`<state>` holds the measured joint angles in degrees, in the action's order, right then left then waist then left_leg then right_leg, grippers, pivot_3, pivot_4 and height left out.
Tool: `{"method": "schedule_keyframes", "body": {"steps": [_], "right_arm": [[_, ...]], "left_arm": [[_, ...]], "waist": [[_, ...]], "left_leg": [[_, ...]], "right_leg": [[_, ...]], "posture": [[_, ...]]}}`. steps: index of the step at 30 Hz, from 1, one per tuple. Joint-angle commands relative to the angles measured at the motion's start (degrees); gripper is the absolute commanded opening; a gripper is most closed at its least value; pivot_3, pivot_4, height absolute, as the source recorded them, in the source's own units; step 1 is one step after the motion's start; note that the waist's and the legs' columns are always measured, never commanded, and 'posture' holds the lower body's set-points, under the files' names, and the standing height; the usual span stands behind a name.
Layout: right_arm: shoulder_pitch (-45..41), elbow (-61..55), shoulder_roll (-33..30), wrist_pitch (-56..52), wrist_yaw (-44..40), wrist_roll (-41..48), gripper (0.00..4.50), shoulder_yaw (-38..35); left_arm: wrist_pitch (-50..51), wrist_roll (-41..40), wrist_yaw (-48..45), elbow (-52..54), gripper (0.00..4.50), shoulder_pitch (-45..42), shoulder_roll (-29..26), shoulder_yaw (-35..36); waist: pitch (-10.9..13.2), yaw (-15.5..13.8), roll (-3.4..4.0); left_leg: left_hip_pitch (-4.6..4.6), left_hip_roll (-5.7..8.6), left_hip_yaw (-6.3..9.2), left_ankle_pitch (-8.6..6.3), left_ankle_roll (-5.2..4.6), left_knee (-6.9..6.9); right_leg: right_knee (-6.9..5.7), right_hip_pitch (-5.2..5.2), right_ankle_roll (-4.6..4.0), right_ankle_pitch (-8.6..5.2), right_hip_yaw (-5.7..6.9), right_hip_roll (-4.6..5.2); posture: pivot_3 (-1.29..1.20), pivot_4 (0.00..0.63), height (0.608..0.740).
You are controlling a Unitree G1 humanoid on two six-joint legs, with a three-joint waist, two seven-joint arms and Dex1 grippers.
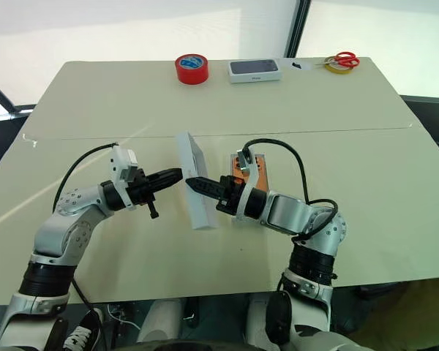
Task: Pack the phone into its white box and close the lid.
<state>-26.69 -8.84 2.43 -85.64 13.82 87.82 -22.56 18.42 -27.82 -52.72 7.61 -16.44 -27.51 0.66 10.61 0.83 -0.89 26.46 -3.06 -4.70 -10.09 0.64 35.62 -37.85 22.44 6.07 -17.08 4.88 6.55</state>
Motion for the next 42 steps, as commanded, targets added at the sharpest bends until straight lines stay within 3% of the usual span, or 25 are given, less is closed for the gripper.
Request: {"method": "schedule_keyframes", "body": {"steps": [1,8,15,18,20,25,28,31,34,36,39,42], "right_arm": [[0.29,1.71,-1.81,5.84,3.29,4.62,0.00,2.58],[1.82,4.53,-7.04,13.44,3.07,2.57,0.00,5.03],[1.09,5.18,-14.23,17.70,-2.27,-0.54,0.00,5.88],[2.86,4.85,-17.21,17.13,-4.25,1.97,1.02,5.74],[3.18,4.13,-21.66,16.85,-7.61,1.33,1.98,4.78],[5.17,4.99,-34.10,18.93,-18.41,-7.77,1.98,3.98],[6.37,3.37,-41.58,26.03,-25.58,-20.49,1.98,7.03],[6.72,0.75,-44.01,34.80,-30.68,-31.45,1.98,10.46],[9.48,-2.31,-44.93,41.95,-34.96,-40.86,1.16,14.77],[11.19,-3.71,-46.00,46.60,-37.37,-47.48,0.13,17.98],[11.27,-4.04,-45.34,49.03,-39.85,-50.77,0.05,18.68],[11.32,-3.96,-46.28,52.73,-42.47,-56.46,0.05,20.92]], "left_arm": [[0.01,0.20,0.01,2.68,0.06,0.43,0.42,-1.49],[-2.30,3.14,0.07,0.94,0.06,1.13,2.45,-5.47],[-4.71,5.43,0.35,-4.05,0.06,-1.37,6.41,-7.84],[-5.67,6.45,0.38,-6.53,0.00,-3.07,8.71,-9.39],[-6.51,7.27,0.26,-8.26,0.00,-4.15,10.17,-10.37],[-8.06,8.80,0.93,-12.23,0.00,-6.67,13.93,-11.97],[-5.85,8.14,1.55,-10.96,0.00,-7.56,16.12,-12.69],[-4.47,8.79,-0.74,-8.09,0.00,-6.35,12.95,-13.42],[-3.97,10.13,-4.71,-6.53,0.00,-4.20,6.59,-14.02],[-3.98,10.89,-6.70,-6.54,0.00,-3.37,3.46,-14.48],[-5.12,13.02,-5.92,-9.17,0.00,-3.66,2.16,-14.53],[-7.54,16.74,-2.49,-14.44,0.00,-6.56,4.45,-15.16]], "waist": [[0.00,-0.01,0.00],[-0.01,-0.13,0.00],[-0.04,-0.38,0.01],[-0.04,-0.59,0.01],[-0.04,-0.72,0.01],[-0.04,-1.33,0.01],[-0.04,-1.27,0.04],[0.00,-1.54,0.09],[-0.02,-1.05,0.11],[-0.02,-1.12,0.12],[0.02,-1.60,0.20],[0.03,-1.97,0.21]], "left_leg": [[0.00,0.00,0.00,0.00,0.00,0.00],[-0.01,0.00,-0.01,0.00,0.00,0.01],[-0.02,0.00,0.02,0.00,-0.01,0.06],[0.00,0.01,0.02,-0.01,-0.01,0.07],[0.01,0.01,0.00,-0.03,-0.06,0.09],[0.02,0.04,-0.04,-0.06,-0.10,0.12],[0.02,0.02,-0.04,-0.06,-0.11,0.14],[0.11,0.05,-0.06,-0.10,-0.17,0.26],[0.07,-0.01,-0.06,-0.11,-0.18,0.23],[0.03,-0.09,-0.04,-0.11,-0.18,0.19],[0.07,-0.09,-0.07,-0.11,-0.18,0.24],[0.08,-0.03,-0.01,-0.15,-0.21,0.40]], "right_leg": [[-0.01,0.01,0.00,0.00,0.00,0.00],[0.00,-0.02,0.00,0.00,0.00,-0.01],[0.02,-0.05,0.00,0.00,0.00,0.01],[0.03,-0.07,0.00,0.00,0.01,0.01],[0.08,-0.08,0.00,0.00,0.00,0.02],[0.11,-0.06,0.00,0.00,0.00,0.05],[0.13,-0.06,0.00,0.00,0.00,0.02],[0.15,-0.03,0.02,0.00,0.00,0.02],[0.16,-0.02,0.02,0.00,-0.01,-0.04],[0.16,-0.03,0.01,0.00,0.00,-0.11],[0.17,0.00,0.01,0.00,0.00,-0.08],[0.43,-0.01,-0.04,-0.03,0.04,0.01]], "posture": [[0.00,0.150,0.740],[0.00,0.150,0.740],[0.00,0.150,0.740],[0.00,0.150,0.740],[0.00,0.150,0.740],[0.00,0.150,0.740],[0.00,0.150,0.740],[0.00,0.150,0.740],[0.00,0.150,0.740],[0.00,0.150,0.740],[0.00,0.150,0.740],[0.00,0.150,0.740]]}}
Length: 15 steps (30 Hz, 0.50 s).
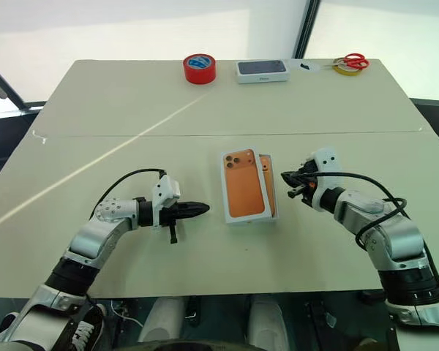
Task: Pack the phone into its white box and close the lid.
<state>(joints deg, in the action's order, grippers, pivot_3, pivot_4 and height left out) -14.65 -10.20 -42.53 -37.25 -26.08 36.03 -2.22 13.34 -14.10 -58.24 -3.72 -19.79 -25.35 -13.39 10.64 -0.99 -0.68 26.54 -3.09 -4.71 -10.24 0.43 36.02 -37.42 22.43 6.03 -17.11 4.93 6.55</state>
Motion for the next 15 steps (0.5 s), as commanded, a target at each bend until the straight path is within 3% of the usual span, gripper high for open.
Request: {"method": "schedule_keyframes", "body": {"steps": [1,8,15], "right_arm": [[-0.36,-2.91,-1.47,5.45,-3.75,-6.04,0.05,1.20],[-0.25,-1.96,-0.30,6.60,-7.02,-10.18,0.05,1.68],[0.94,-1.96,0.61,6.84,-7.35,-13.53,0.05,1.33]], "left_arm": [[-3.18,3.99,4.53,-5.10,0.00,-4.45,3.84,-1.31],[-3.95,7.40,7.77,-13.09,0.00,-10.46,13.50,-4.72],[-2.45,6.08,8.24,-11.49,0.00,-12.00,15.96,-2.72]], "waist": [[-0.01,-0.34,0.01],[-0.01,-1.48,-0.01],[-0.01,-1.31,-0.01]], "left_leg": [[0.00,0.01,0.03,-0.03,-0.04,0.02],[0.02,0.18,-0.05,-0.13,-0.24,0.11],[0.01,0.16,-0.04,-0.12,-0.23,0.14]], "right_leg": [[0.15,-0.08,-0.04,-0.01,0.02,0.02],[0.18,-0.25,0.23,0.14,0.01,0.16],[0.16,-0.38,0.23,0.15,0.01,0.16]], "posture": [[0.00,0.150,0.740],[0.00,0.150,0.740],[0.00,0.150,0.740]]}}
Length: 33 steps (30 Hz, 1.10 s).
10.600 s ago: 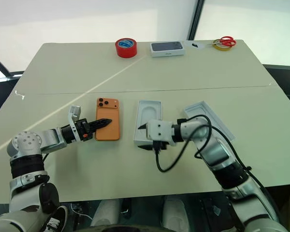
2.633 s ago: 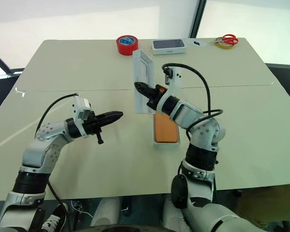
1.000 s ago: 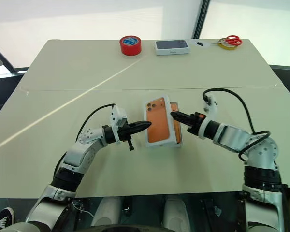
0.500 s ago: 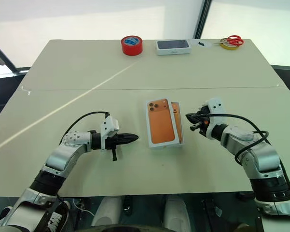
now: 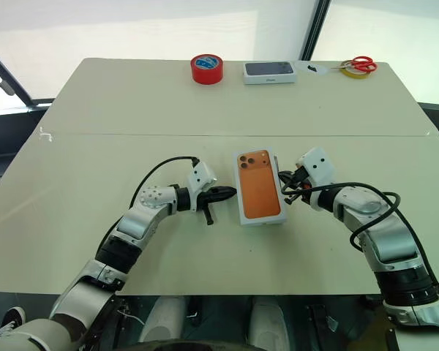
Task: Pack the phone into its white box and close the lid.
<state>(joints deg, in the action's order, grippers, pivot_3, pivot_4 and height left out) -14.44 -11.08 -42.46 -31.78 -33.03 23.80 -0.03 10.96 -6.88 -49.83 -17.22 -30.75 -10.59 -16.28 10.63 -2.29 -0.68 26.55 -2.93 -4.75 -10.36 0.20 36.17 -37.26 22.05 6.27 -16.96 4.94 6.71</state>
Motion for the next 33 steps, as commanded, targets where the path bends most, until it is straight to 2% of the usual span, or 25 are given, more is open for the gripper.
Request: {"method": "schedule_keyframes", "body": {"steps": [1,13,25,28,30,33], "right_arm": [[0.87,-0.69,0.67,1.50,-0.26,-1.94,0.05,-0.93],[-2.31,5.19,1.57,3.52,-0.66,-7.07,0.05,-1.85],[-6.05,9.62,3.02,7.17,1.34,-12.96,0.05,-1.50],[-8.44,10.33,4.60,7.67,1.02,-9.09,0.05,-5.98],[-8.25,7.74,5.11,7.13,-3.17,-4.24,0.05,-7.98],[-4.88,4.05,3.36,5.53,-10.70,-0.57,0.05,-7.15]], "left_arm": [[-0.30,-0.91,0.19,1.59,0.00,-1.26,1.43,0.35],[-1.22,0.36,2.02,-1.79,0.00,-3.24,3.20,0.22],[-2.15,-0.51,3.77,1.29,0.00,-2.47,2.44,2.56],[-2.08,-2.27,4.95,3.20,0.00,-4.68,3.96,4.60],[-1.41,-3.96,6.49,3.70,0.00,-6.53,5.92,6.25],[-1.56,-2.92,6.67,1.46,0.00,-8.84,7.54,5.23]], "waist": [[0.00,-0.01,0.00],[0.00,0.08,0.00],[0.00,0.20,0.00],[0.00,0.11,0.00],[0.01,-0.03,-0.01],[0.01,-0.07,-0.01]], "left_leg": [[0.00,0.00,0.00,0.00,0.00,0.00],[0.01,0.02,-0.04,0.01,0.00,0.00],[0.00,0.01,-0.05,0.02,0.02,0.01],[0.00,0.00,-0.05,0.02,0.03,0.00],[0.02,0.01,-0.03,0.03,0.03,0.01],[-0.01,0.05,0.00,0.02,0.02,0.03]], "right_leg": [[0.00,0.00,0.00,0.00,0.00,0.00],[-0.03,0.01,0.03,0.02,0.00,-0.01],[-0.08,0.04,0.05,0.03,0.00,-0.02],[-0.08,0.05,0.06,0.03,-0.01,-0.02],[-0.08,0.03,0.07,0.04,0.00,-0.02],[-0.04,-0.12,0.18,0.10,0.01,-0.02]], "posture": [[0.00,0.150,0.740],[0.00,0.150,0.740],[0.00,0.150,0.740],[0.00,0.150,0.740],[0.00,0.150,0.740],[0.00,0.150,0.740]]}}
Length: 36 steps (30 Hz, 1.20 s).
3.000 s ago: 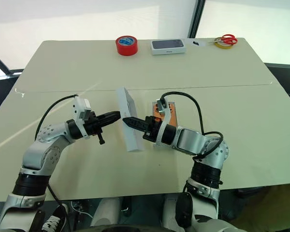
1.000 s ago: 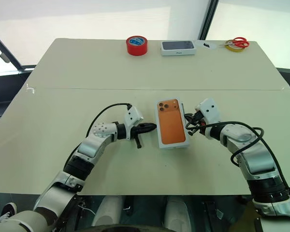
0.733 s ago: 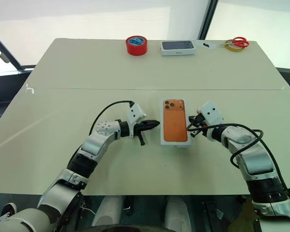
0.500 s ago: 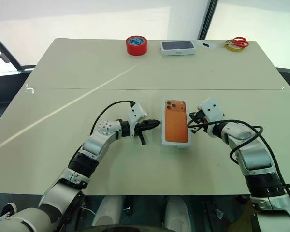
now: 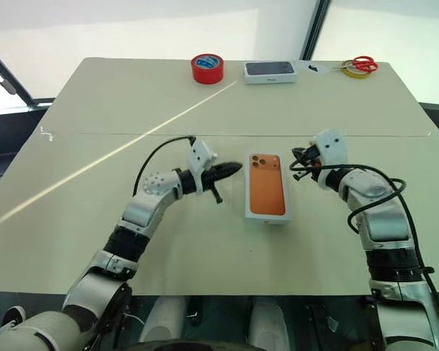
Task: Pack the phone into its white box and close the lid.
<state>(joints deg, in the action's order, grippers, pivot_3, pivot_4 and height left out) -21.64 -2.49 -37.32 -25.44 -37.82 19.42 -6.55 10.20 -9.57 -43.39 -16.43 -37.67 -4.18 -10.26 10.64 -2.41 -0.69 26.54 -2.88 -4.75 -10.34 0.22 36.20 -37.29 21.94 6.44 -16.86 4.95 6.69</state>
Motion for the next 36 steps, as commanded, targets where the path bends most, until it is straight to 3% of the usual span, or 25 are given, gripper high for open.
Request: {"method": "schedule_keyframes", "body": {"steps": [1,5,10,15,19,25,29,36], "right_arm": [[3.67,-5.01,-2.85,-0.03,-7.28,2.56,0.05,0.63],[9.19,-4.89,-7.98,7.28,-11.04,-7.19,0.05,8.28],[10.24,-3.67,-7.35,8.80,-11.70,-9.17,0.05,10.55],[7.49,-2.38,-4.30,6.42,-10.13,-4.11,2.44,4.22],[6.75,-3.09,-4.35,3.99,-12.61,1.89,4.47,-0.56],[8.04,-2.22,-10.43,-0.70,-17.94,7.15,4.50,-6.85],[10.81,-0.06,-14.62,1.45,-22.81,7.68,4.50,-10.41],[14.00,5.07,-18.65,7.31,-27.86,5.58,4.50,-12.72]], "left_arm": [[-2.03,2.59,0.83,-1.27,0.00,-2.58,0.78,-2.61],[-5.95,13.84,0.23,-12.26,0.00,-5.14,-2.25,-11.64],[-7.11,16.69,-3.28,-17.99,0.00,-4.72,-3.97,-14.96],[-8.78,7.75,-0.62,-13.02,2.37,-4.77,-3.98,-3.15],[-2.99,1.15,-3.73,-4.52,4.40,-1.28,-9.34,3.67],[10.49,-6.75,-7.39,10.59,4.48,11.11,-23.27,13.00],[9.90,-7.72,-9.46,13.46,4.48,17.94,-31.54,17.73],[15.13,-14.10,-10.86,18.33,4.48,26.04,-36.69,24.99]], "waist": [[0.00,0.09,0.00],[-0.02,0.26,0.03],[-0.78,0.47,-0.01],[-0.93,0.53,-0.09],[-0.83,0.58,-0.03],[-0.82,1.04,0.02],[-0.80,1.39,0.00],[-0.81,1.74,0.03]], "left_leg": [[-0.03,0.02,0.01,-0.01,-0.01,-0.01],[-0.12,0.04,-0.01,-0.02,-0.02,0.00],[-0.28,-0.04,0.03,-0.04,0.01,-0.03],[-0.32,-0.08,0.18,-0.06,-0.01,-0.05],[-0.09,-0.07,0.17,-0.03,-0.01,-0.04],[-0.15,-0.08,0.04,-0.04,0.00,-0.09],[-0.15,-0.06,0.11,-0.04,0.01,-0.06],[-0.15,-0.08,0.14,-0.05,0.00,-0.11]], "right_leg": [[0.04,-0.06,0.01,0.00,0.01,0.00],[0.04,-0.10,0.01,0.00,0.01,0.00],[0.10,-0.09,0.00,-0.01,0.02,-0.05],[0.16,-0.29,-0.01,-0.01,0.03,-0.03],[0.03,0.00,0.00,0.01,0.02,-0.02],[0.04,-0.07,0.01,0.01,0.02,-0.01],[0.06,-0.01,-0.02,-0.01,0.06,0.01],[0.09,0.11,-0.02,-0.01,0.01,0.12]], "posture": [[0.00,0.150,0.740],[0.00,0.150,0.740],[0.00,0.150,0.740],[0.00,0.150,0.740],[0.00,0.150,0.740],[0.00,0.150,0.740],[0.00,0.150,0.740],[0.00,0.150,0.740]]}}
